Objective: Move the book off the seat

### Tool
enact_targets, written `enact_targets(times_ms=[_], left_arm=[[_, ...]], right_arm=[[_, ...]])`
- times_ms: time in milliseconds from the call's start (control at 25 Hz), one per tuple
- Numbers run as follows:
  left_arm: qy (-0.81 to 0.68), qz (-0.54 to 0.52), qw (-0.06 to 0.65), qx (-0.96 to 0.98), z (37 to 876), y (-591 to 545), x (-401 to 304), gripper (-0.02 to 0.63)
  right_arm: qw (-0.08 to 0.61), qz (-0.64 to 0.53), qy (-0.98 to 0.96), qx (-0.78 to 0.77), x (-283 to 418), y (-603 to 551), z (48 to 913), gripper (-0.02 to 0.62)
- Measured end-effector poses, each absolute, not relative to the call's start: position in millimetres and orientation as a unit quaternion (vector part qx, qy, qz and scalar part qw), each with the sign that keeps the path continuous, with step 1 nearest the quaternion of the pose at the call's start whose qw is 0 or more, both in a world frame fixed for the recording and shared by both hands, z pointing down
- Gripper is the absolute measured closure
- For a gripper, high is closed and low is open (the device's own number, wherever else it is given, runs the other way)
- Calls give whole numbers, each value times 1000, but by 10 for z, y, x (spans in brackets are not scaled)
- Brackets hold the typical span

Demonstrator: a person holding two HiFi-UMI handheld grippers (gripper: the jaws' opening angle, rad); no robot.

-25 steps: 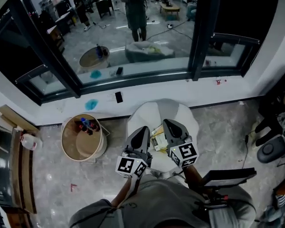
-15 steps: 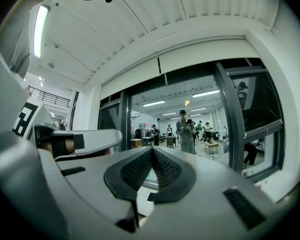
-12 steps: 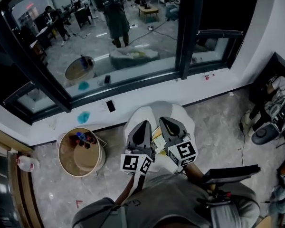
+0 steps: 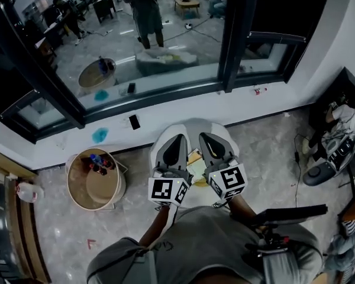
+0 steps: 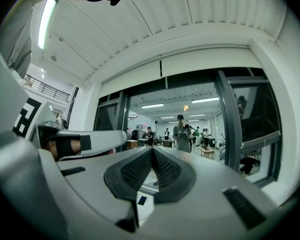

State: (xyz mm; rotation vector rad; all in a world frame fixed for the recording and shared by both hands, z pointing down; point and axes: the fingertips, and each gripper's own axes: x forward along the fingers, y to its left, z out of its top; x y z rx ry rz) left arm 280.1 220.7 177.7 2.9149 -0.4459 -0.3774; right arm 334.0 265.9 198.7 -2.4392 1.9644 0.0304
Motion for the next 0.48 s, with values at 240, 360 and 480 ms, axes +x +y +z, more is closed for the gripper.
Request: enact_targets(times_ms=[240,360,480], left_arm=[[-205,-152,58,965,1748,2071,2863,309],[-205,-146,61,966,1836,2026,2933,308],[-211,-141,64,965,1896,2031,2952,310]], right_arm=[[18,56,619,-783,3693,2704,1919,321],[17,48,615,-787,3892,2682,2003,301],[15,39,616,-787,3951,2698,2065,301]])
